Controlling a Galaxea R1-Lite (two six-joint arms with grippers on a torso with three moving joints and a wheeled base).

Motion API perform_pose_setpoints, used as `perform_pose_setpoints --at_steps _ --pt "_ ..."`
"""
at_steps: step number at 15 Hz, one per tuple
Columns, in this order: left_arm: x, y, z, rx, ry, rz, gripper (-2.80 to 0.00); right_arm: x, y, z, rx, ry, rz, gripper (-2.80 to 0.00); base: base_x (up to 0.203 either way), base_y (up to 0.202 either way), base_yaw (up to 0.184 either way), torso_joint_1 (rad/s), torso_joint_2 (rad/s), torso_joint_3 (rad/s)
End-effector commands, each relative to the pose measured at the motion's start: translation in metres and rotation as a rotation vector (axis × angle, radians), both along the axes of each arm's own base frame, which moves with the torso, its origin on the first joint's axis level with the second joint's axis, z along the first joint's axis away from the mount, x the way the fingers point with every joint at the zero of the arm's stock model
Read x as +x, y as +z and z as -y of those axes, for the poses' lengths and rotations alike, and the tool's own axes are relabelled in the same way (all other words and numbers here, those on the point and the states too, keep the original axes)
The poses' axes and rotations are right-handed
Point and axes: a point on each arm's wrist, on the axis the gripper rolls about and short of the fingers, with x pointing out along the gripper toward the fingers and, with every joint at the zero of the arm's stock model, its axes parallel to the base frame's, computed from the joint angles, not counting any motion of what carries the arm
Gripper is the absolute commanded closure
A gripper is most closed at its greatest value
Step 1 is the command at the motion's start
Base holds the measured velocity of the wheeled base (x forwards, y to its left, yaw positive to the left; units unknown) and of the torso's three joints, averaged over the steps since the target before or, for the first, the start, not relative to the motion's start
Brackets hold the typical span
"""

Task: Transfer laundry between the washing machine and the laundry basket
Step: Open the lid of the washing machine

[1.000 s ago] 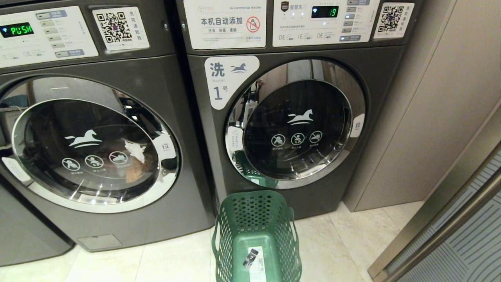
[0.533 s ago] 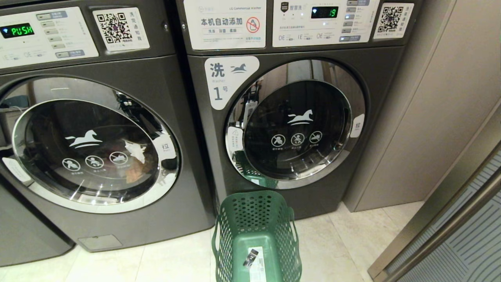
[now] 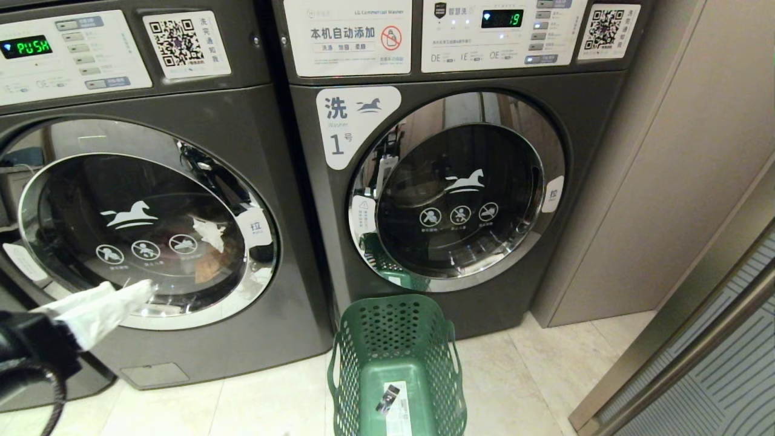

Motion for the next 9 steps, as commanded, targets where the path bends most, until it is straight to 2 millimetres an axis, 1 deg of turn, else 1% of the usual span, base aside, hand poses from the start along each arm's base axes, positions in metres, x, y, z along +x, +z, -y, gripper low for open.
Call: perform_pose_setpoints --at_steps 1,3,5,7,9 --pt "0.057 -0.036 -0.003 -0.014 -0.009 -0.082 -2.8 0.0 0.0 0.0 0.0 0.0 0.001 0.0 0.0 0.0 0.0 0.0 0.0 0.0" --pt "0.09 -0.057 -0.011 -0.031 -0.032 -0.085 -2.8 0.0 0.0 0.0 0.0 0.0 0.0 0.0 0.0 0.0 0.0 0.0 0.0 0.0" --pt "0.114 -0.074 -0.026 -0.035 -0.063 -0.056 -2.8 0.0 0.0 0.0 0.0 0.0 0.001 0.0 0.0 0.0 0.0 0.0 0.0 0.0" --pt "0.136 -0.087 -0.046 -0.003 -0.106 -0.028 -2.8 0.0 0.0 0.0 0.0 0.0 0.001 0.0 0.0 0.0 0.0 0.0 0.0 0.0" --pt "0.154 -0.094 -0.061 0.044 -0.155 0.018 -2.8 0.0 0.0 0.0 0.0 0.0 -0.001 0.0 0.0 0.0 0.0 0.0 0.0 0.0"
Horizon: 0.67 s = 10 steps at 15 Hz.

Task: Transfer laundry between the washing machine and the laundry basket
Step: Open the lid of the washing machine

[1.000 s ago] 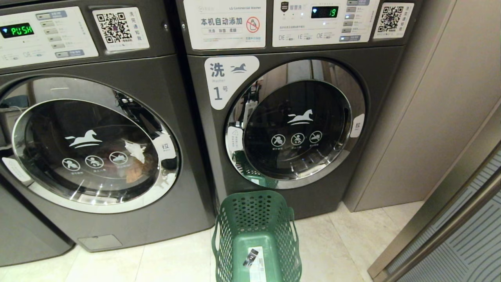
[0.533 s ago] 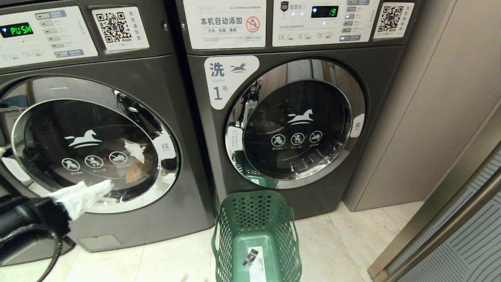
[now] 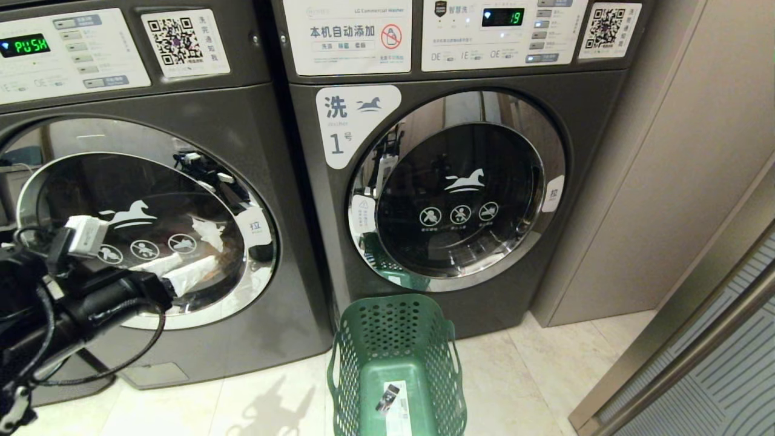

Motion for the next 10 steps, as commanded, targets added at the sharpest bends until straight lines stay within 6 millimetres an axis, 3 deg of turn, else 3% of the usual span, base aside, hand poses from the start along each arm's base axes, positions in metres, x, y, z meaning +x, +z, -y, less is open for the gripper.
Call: perform_pose_setpoints --at_steps 1,6,10 --pt "0.026 -0.026 -0.016 0.0 -0.035 -0.032 -2.8 0.0 0.0 0.0 0.0 0.0 0.001 0.0 0.0 0.0 0.0 0.0 0.0 0.0" --pt "0.076 -0.034 -0.03 0.025 -0.094 0.048 -2.8 0.0 0.0 0.0 0.0 0.0 0.001 0.0 0.0 0.0 0.0 0.0 0.0 0.0" --pt "0.111 -0.054 -0.037 0.057 -0.1 0.071 -2.8 0.0 0.0 0.0 0.0 0.0 0.001 0.0 0.0 0.0 0.0 0.0 0.0 0.0"
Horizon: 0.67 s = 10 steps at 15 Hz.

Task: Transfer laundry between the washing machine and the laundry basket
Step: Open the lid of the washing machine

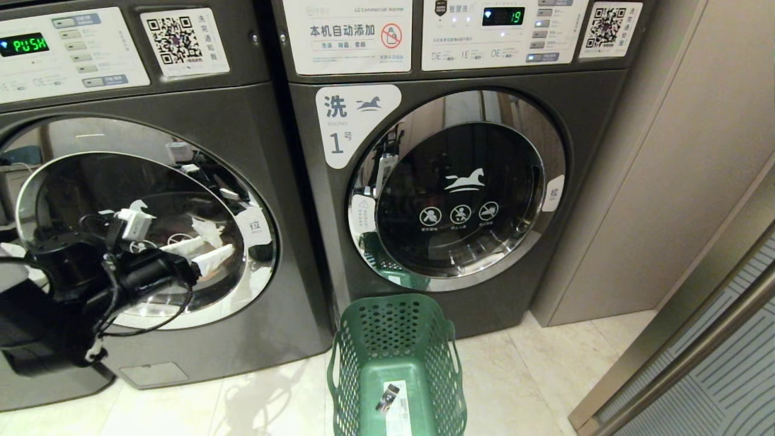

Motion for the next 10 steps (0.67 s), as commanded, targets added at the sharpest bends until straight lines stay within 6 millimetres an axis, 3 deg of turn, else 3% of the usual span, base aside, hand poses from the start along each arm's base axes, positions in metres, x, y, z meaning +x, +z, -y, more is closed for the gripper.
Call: perform_pose_setpoints --at_steps 1,10 --pt "0.017 -0.019 -0.003 0.004 -0.007 -0.013 -2.8 0.0 0.0 0.0 0.0 0.0 0.001 0.0 0.0 0.0 0.0 0.0 0.0 0.0" --pt "0.068 -0.038 0.017 0.02 -0.052 0.024 -2.8 0.0 0.0 0.0 0.0 0.0 -0.001 0.0 0.0 0.0 0.0 0.0 0.0 0.0"
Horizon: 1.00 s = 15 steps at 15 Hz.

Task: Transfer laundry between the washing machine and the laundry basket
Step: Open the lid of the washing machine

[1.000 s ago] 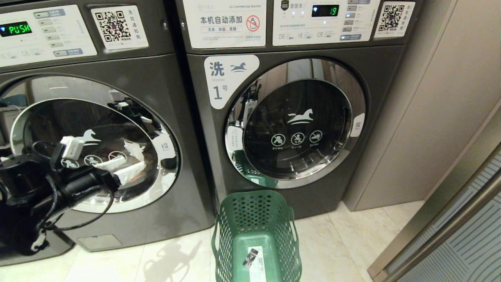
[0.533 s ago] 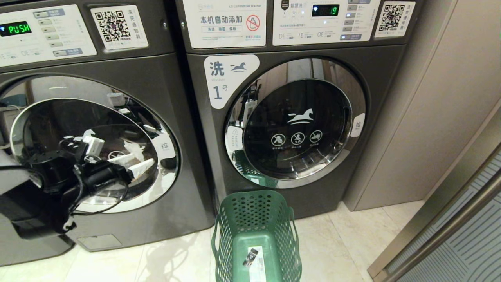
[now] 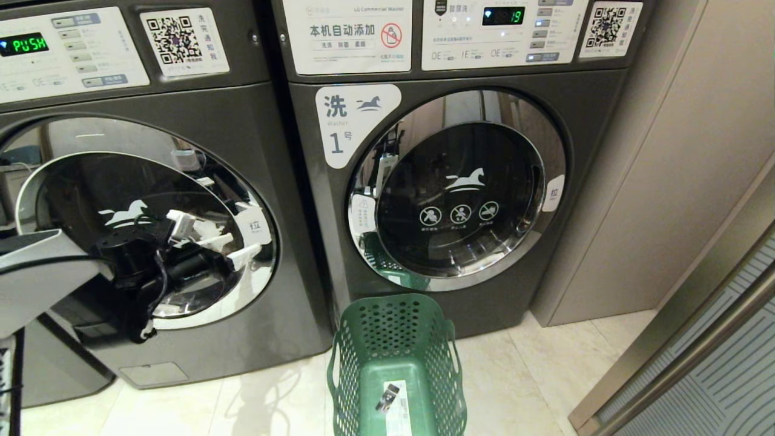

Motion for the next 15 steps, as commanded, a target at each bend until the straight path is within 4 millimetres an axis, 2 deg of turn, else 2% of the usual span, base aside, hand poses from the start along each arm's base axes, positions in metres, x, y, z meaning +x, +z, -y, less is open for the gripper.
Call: perform_pose_setpoints --at_steps 1,15 --pt "0.008 -0.006 0.003 0.001 0.006 0.004 -2.8 0.0 0.0 0.0 0.0 0.0 0.001 0.0 0.0 0.0 0.0 0.0 0.0 0.0" --pt "0.04 -0.004 0.007 -0.002 -0.022 0.03 -2.8 0.0 0.0 0.0 0.0 0.0 0.001 0.0 0.0 0.0 0.0 0.0 0.0 0.0"
